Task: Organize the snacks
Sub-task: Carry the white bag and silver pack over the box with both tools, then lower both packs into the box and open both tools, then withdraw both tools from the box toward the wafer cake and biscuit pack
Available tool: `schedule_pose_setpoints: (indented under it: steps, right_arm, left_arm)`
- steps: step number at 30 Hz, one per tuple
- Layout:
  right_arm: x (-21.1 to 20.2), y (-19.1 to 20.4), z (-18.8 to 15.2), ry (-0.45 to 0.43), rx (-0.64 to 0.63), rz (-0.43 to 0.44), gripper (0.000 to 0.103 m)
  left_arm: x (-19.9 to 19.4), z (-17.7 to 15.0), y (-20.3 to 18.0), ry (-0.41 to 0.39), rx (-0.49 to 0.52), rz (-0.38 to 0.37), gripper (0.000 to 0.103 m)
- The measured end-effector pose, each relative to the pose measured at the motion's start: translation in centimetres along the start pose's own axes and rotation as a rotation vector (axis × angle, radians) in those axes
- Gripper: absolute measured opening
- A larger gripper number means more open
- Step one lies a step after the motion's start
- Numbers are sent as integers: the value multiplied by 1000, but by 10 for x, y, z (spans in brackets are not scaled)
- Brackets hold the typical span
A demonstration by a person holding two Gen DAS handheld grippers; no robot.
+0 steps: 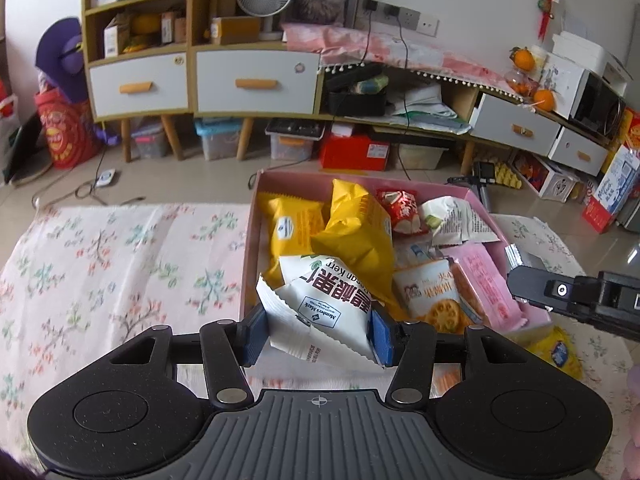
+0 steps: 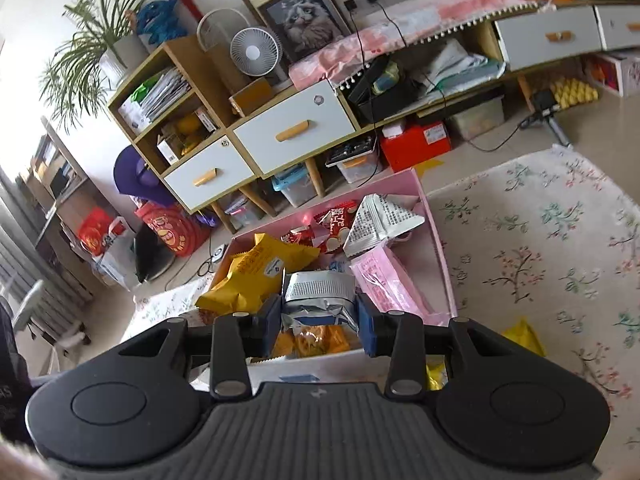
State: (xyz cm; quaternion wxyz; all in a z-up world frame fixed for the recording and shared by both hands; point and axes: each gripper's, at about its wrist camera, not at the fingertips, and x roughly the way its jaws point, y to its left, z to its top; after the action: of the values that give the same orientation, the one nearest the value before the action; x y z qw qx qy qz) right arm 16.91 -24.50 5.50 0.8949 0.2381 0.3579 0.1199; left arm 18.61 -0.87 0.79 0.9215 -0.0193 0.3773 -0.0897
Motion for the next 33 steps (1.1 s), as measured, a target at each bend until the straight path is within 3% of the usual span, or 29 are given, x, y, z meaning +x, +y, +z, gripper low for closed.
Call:
schedule_pose_setpoints:
  steps: [10,17,20,21,23,26,33]
  right_arm:
    - [23,3,3,-4,-12,-33,36]
    - [34,8,-2,36,-65,-66,38]
    - [33,8,-2,41,-50,-70,49]
    - [33,9,-1,41,-47,-71,56]
    - [30,9,-1,35,-47,-71,59]
    - [26,11,1,27,-56,-80,68]
    - [11,14,3,10,-88,-117,83]
  left_arm:
    - [33,-1,13,-3,-29,-31,50]
    - [35,-10,4,-24,41,-52,53]
    - [35,-11,6,-32,37,-80,60]
    - [33,-12,5,-36,42,-83,64]
    - [29,-12,3,-48,58,-83,74]
    - [22,-12,-1,-52,73,-76,81]
    - [-1,-22,-8,-53,90,-38,92]
